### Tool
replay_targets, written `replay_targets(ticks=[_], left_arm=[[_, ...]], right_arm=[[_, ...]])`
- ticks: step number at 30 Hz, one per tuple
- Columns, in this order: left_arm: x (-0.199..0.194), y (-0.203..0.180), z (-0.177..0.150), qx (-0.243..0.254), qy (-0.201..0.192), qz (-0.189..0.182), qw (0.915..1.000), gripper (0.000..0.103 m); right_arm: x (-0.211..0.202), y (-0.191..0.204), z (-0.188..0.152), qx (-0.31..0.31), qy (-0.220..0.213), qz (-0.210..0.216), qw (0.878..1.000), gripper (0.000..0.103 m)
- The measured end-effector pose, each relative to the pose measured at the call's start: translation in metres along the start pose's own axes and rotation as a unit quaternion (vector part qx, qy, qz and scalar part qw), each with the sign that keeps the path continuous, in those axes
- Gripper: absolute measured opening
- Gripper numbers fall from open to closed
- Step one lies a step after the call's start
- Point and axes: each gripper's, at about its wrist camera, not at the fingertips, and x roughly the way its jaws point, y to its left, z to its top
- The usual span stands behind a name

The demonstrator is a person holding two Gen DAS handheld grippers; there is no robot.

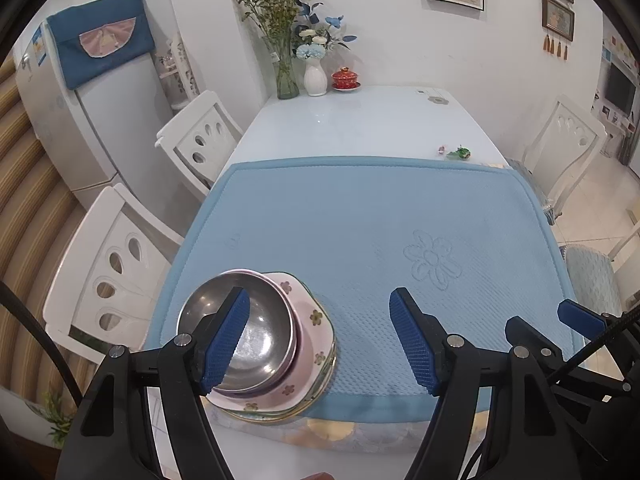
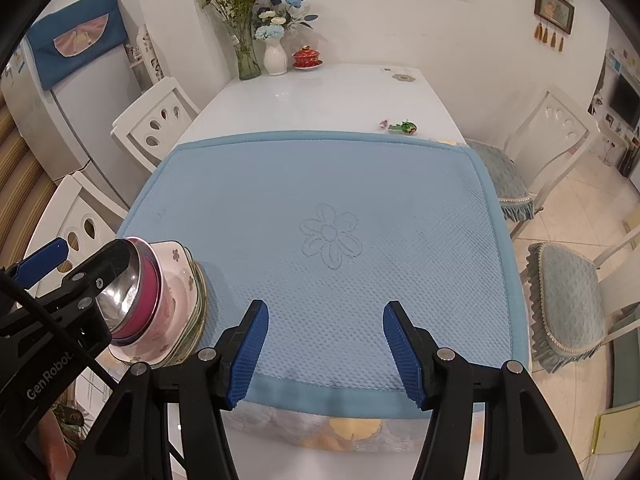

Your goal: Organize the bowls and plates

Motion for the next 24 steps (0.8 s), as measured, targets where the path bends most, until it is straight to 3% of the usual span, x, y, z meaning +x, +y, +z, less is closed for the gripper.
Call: replay_targets(ticks=[17, 24], left_arm=[[0.0077, -0.0055, -0.0009, -0.001, 0.02, -0.013, 0.9997, 0.071], [0.0031, -0.0079, 0.0055, 0.005, 0.011, -0.013, 0.9998, 0.071]], right_arm=[[0.002, -0.0048, -0.0015, -0.003, 0.003, -0.004, 1.0, 0.058], [-0.0007, -0.0075, 0.0027, 0.006, -0.007, -0.003, 1.0, 0.058]])
